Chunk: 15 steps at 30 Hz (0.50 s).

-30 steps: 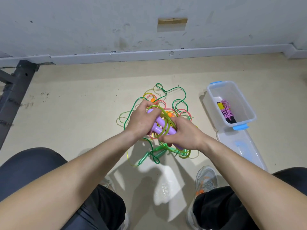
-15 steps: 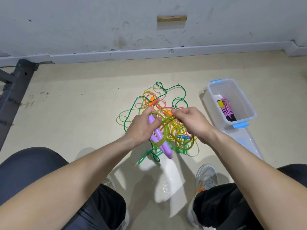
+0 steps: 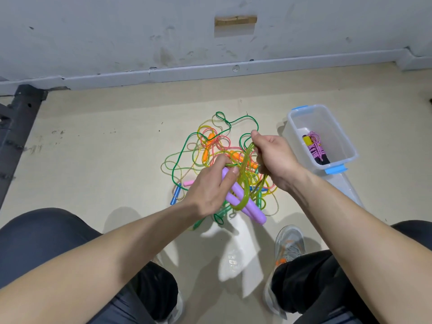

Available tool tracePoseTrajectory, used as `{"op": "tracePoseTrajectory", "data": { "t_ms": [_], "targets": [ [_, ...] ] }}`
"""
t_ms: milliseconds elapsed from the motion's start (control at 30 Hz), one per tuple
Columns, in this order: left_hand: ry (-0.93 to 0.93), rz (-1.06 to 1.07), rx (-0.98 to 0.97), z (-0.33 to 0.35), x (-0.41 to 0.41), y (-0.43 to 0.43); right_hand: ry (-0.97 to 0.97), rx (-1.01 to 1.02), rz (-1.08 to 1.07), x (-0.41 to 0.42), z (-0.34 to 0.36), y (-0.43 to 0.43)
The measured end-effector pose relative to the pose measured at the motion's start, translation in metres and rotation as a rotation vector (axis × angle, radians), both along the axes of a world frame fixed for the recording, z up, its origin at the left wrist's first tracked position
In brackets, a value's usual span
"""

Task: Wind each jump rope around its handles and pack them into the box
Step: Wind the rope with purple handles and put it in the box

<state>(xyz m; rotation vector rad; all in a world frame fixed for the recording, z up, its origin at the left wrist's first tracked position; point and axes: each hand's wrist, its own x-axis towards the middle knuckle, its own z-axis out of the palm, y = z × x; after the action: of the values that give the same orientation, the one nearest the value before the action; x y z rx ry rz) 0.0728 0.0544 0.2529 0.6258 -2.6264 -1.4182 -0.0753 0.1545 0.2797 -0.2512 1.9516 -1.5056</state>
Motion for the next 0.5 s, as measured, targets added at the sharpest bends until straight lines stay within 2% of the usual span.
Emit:
{"op": "tracePoseTrajectory", "data": {
  "t_ms": [100,233,367,433,500],
  "targets": [
    [0.019,0.019,0.092,0.002,-0.001,-0.002,0.14,0.037,0.097,-0.002,0.0,0.003],
    [-0.03,0.144,0.23,-0.001,-0.006,-0.015,0.451,0.152,0.381,-0.015,0.002,0.013],
    [-0.048,0.237,0.353,0.002,-0.01,-0.026,0.731,0.484,0.685,-0.022,0.005,0.024],
    [-0.053,0.278,0.406,0.005,-0.012,-0.025,0.747,0.596,0.774,-0.011,0.005,0.024],
    [-0.062,0.309,0.432,0.007,-0.014,-0.023,0.561,0.504,0.717,-0.003,0.004,0.024]
  ]
}}
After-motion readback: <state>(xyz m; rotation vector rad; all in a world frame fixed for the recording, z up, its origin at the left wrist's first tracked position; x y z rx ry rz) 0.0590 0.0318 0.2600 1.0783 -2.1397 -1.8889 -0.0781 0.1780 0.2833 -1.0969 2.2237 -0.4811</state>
